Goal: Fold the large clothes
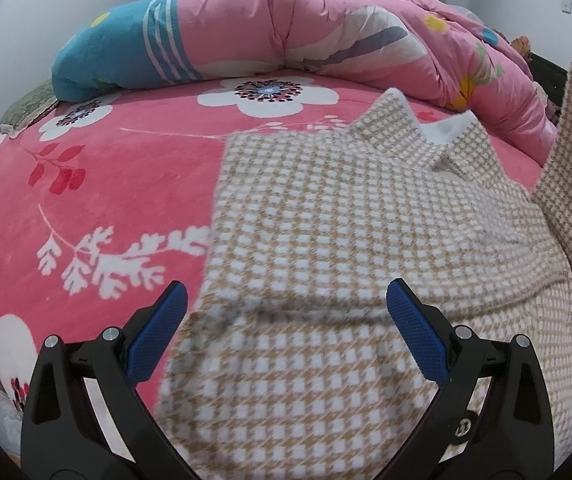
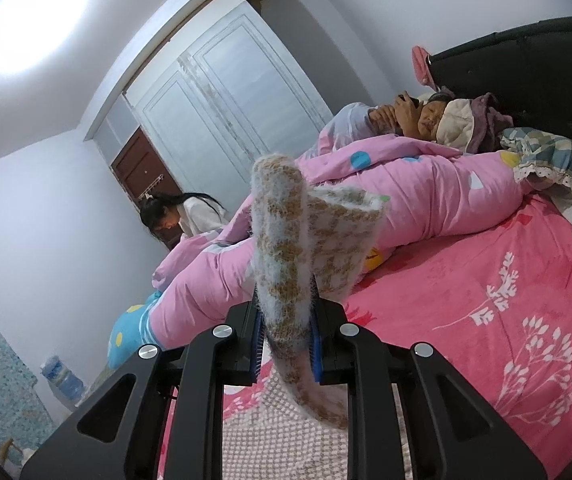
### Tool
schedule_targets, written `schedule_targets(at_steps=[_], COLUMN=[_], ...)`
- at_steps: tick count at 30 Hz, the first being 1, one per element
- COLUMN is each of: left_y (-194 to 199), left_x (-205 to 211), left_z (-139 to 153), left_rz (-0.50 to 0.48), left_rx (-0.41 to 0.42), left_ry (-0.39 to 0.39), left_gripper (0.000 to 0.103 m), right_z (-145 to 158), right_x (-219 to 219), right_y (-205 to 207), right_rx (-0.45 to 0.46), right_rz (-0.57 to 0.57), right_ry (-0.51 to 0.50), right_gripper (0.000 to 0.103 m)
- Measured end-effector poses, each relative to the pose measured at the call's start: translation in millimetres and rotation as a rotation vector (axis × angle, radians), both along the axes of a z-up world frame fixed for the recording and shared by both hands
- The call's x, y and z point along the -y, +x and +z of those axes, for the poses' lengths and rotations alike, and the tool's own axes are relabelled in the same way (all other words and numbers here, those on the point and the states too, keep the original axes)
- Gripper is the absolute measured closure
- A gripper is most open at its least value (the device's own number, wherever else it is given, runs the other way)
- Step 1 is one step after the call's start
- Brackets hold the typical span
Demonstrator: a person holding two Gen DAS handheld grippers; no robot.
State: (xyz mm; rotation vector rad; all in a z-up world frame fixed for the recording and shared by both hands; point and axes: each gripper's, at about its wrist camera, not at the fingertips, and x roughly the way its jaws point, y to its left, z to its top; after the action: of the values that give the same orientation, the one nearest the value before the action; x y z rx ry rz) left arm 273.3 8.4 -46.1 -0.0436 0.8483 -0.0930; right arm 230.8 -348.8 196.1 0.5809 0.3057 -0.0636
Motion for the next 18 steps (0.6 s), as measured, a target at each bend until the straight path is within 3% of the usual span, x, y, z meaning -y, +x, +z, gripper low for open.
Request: schedule_targets(at_steps=[6, 10, 14, 15, 17, 18], left_y=[-10, -20, -29, -32, -35, -36], left_x=[-19, -36, -50, -53, -59, -64], left_z=[2, 6, 10, 10, 11, 12], left_rz=[0.01, 0.017, 0.01, 0.007, 0.005, 0.005], left_rx=[0.005, 0.018, 0.027, 0.027, 0.025, 0.024], left_ry=[-0.017, -0.039, -0.042, -0.039, -0.042, -0.048], left_gripper=[0.007, 0.007, 0.007, 0.007, 0.007, 0.007], right_z=[-8, -24, -66, -87, -125, -150], right_x=[-29, -82, -154, -178, -215, -236], right_y=[11, 29, 60, 75, 99, 111], right_rx=[-0.006, -0.041, -0.145, -0.212, -0.339, -0.431], right_rz=[0.02, 0.096, 0.237, 0.304, 0.472, 0.588], right_ry=[-0.018, -0.089, -0.205, -0.253, -0.304, -0.323], right_gripper=[0.085, 0.085, 0.08, 0.076, 0.039, 0.032])
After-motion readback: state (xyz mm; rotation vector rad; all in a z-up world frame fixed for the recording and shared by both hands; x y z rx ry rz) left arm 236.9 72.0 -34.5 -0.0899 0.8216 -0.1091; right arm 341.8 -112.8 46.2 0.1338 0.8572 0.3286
